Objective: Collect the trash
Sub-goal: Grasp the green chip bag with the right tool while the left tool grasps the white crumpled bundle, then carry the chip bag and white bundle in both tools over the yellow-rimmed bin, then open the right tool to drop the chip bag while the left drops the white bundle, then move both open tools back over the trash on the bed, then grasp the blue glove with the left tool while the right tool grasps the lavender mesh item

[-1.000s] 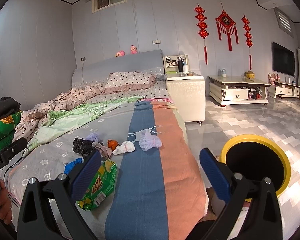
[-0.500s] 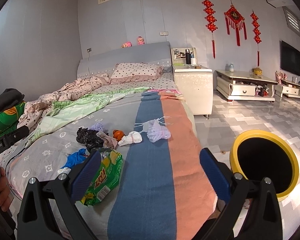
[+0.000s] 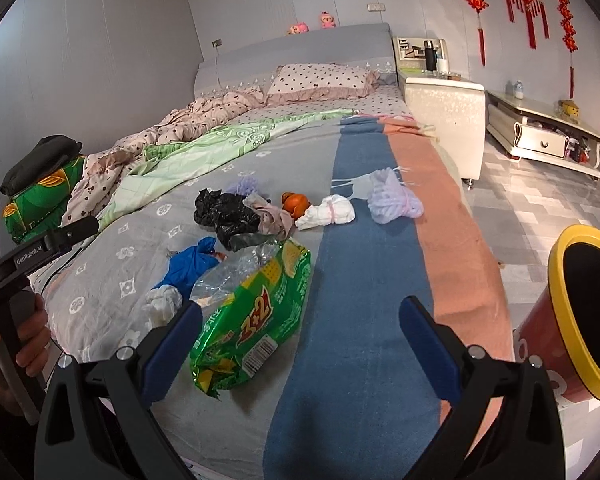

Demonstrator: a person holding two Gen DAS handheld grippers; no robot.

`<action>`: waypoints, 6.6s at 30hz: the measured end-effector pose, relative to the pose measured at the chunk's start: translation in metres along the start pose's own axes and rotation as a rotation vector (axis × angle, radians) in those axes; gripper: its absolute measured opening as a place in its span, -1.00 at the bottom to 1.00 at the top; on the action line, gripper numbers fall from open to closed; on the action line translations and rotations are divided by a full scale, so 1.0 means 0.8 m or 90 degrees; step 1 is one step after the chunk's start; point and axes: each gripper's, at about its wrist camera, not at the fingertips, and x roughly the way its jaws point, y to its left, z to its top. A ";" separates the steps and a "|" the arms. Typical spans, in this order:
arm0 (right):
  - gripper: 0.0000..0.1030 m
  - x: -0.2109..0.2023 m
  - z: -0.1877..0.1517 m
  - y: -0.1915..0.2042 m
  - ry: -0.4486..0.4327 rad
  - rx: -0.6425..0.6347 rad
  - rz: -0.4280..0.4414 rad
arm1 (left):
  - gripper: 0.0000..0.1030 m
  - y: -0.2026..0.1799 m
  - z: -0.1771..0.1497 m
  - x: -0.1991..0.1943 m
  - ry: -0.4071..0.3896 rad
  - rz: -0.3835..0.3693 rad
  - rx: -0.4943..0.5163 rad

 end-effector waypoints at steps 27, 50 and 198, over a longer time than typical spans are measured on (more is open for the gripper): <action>0.71 0.136 0.016 -0.012 0.203 0.096 0.111 | 0.41 -0.010 -0.075 0.118 0.171 -0.023 0.028; -0.83 0.128 0.000 -0.008 0.199 0.065 0.123 | -0.49 0.005 -0.077 0.079 0.128 -0.149 0.009; 0.77 0.215 0.146 -0.149 0.049 -0.056 -0.147 | 0.79 -0.041 -0.047 0.133 0.149 -0.116 0.028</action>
